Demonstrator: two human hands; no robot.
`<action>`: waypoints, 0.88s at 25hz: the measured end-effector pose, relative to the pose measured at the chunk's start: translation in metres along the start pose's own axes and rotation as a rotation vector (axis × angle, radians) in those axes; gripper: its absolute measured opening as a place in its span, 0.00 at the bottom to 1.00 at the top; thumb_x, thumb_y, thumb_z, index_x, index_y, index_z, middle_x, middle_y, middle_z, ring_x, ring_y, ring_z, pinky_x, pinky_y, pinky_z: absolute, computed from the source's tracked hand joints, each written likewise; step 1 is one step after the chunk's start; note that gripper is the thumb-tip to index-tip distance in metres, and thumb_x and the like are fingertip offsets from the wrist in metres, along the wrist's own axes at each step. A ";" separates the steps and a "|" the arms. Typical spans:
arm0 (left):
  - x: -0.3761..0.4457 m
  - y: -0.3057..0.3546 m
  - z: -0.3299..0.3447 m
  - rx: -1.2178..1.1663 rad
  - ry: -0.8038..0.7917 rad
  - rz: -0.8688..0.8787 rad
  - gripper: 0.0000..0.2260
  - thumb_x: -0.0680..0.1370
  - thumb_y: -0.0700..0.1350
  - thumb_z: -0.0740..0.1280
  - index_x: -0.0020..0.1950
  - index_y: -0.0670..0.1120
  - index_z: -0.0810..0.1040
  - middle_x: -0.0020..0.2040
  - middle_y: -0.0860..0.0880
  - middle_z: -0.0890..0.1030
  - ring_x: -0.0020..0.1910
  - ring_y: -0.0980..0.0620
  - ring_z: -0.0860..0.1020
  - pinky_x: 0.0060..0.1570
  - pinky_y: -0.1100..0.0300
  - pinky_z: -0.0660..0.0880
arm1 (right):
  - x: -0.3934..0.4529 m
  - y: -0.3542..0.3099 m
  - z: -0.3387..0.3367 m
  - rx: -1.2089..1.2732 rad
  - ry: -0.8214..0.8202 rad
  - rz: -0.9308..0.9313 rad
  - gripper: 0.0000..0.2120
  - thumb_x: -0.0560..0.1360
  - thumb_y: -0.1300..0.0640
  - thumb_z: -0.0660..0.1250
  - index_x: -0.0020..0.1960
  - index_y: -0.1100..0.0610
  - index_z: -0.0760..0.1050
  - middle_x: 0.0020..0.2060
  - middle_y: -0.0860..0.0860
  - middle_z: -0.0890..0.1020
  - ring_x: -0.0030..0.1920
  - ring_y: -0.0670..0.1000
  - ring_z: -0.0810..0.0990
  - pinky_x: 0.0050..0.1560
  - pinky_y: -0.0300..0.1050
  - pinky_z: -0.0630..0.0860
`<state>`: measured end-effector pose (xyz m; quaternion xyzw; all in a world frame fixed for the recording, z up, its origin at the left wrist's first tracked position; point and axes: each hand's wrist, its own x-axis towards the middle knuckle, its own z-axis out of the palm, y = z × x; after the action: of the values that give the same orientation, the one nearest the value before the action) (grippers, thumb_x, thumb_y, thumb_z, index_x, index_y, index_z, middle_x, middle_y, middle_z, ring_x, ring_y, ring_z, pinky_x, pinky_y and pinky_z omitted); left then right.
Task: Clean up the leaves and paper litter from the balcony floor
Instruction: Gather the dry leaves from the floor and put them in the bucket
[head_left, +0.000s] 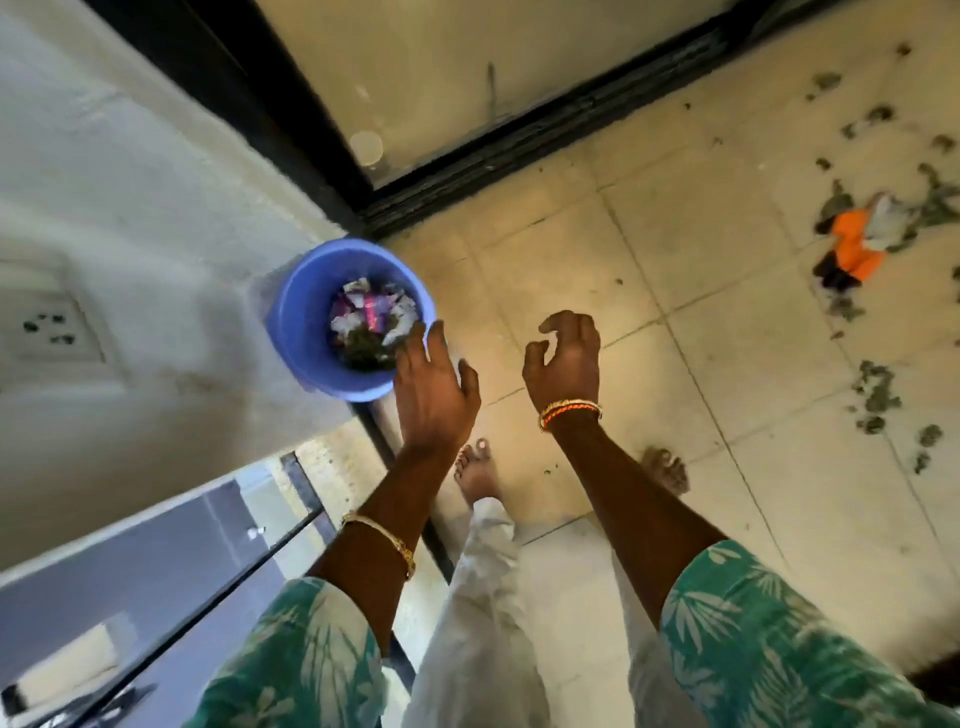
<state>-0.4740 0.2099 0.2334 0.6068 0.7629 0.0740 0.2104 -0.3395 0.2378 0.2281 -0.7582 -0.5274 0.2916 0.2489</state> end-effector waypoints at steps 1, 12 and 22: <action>-0.006 0.021 0.002 0.058 -0.051 0.059 0.23 0.77 0.46 0.62 0.71 0.40 0.66 0.68 0.36 0.69 0.68 0.38 0.68 0.65 0.46 0.67 | -0.003 0.017 -0.019 -0.033 0.023 0.011 0.11 0.67 0.61 0.59 0.47 0.63 0.74 0.46 0.60 0.75 0.46 0.61 0.74 0.46 0.50 0.73; -0.077 0.295 0.116 0.255 -0.348 0.568 0.31 0.74 0.45 0.69 0.74 0.38 0.65 0.75 0.35 0.62 0.74 0.37 0.62 0.64 0.43 0.70 | -0.003 0.238 -0.253 -0.193 0.186 0.347 0.22 0.72 0.55 0.56 0.61 0.65 0.72 0.65 0.64 0.70 0.66 0.65 0.67 0.63 0.59 0.68; -0.105 0.495 0.233 0.382 -0.481 0.988 0.31 0.72 0.46 0.70 0.73 0.39 0.66 0.74 0.35 0.63 0.73 0.37 0.64 0.64 0.43 0.71 | 0.003 0.414 -0.399 -0.217 0.407 0.668 0.17 0.72 0.63 0.66 0.60 0.66 0.73 0.65 0.66 0.70 0.66 0.66 0.68 0.62 0.60 0.69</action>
<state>0.0826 0.2011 0.2304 0.9177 0.3200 -0.1154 0.2050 0.2139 0.0807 0.2259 -0.9521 -0.2195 0.1427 0.1582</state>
